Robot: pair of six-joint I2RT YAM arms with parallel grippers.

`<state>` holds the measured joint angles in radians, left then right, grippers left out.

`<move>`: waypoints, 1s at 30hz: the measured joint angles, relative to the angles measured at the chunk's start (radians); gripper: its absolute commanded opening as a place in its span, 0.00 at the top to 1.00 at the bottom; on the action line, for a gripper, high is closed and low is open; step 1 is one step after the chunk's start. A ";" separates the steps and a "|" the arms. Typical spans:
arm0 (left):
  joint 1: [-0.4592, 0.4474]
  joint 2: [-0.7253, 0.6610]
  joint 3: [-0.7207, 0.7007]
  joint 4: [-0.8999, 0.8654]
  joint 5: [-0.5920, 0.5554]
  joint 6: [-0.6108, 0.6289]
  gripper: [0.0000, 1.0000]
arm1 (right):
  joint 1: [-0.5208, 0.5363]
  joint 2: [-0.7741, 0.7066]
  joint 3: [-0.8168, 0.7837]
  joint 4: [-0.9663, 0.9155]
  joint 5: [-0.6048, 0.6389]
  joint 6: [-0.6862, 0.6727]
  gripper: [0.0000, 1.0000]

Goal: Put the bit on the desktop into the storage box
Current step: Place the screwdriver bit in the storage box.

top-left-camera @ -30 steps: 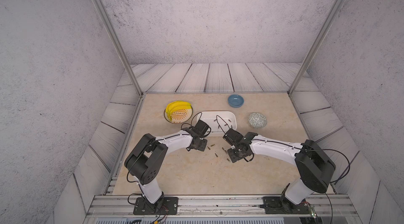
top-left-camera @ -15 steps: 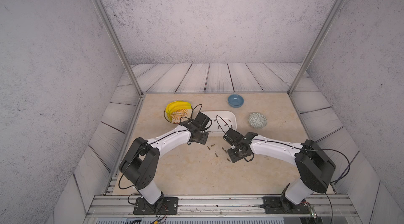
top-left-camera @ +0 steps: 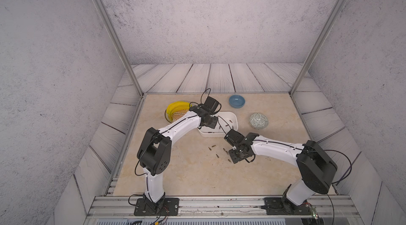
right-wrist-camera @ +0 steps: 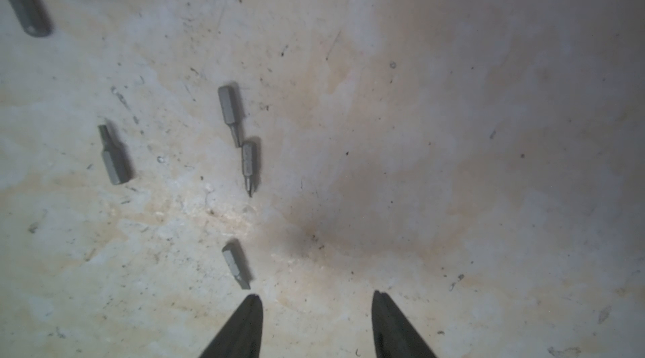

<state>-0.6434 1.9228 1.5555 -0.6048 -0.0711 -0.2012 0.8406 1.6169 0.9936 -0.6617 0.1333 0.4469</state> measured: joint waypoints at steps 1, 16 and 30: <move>0.002 0.023 0.003 -0.002 0.005 0.000 0.81 | 0.000 0.000 0.000 0.000 0.000 0.002 0.45; 0.007 0.121 0.003 -0.008 0.037 -0.001 0.48 | 0.008 -0.013 -0.026 0.013 -0.008 0.021 0.47; 0.007 -0.105 -0.044 -0.016 0.029 -0.002 0.46 | 0.074 -0.005 -0.018 0.031 -0.011 0.036 0.49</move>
<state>-0.6365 1.8175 1.5112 -0.6205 -0.0422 -0.2028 0.9142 1.6123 0.9752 -0.6304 0.1223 0.4831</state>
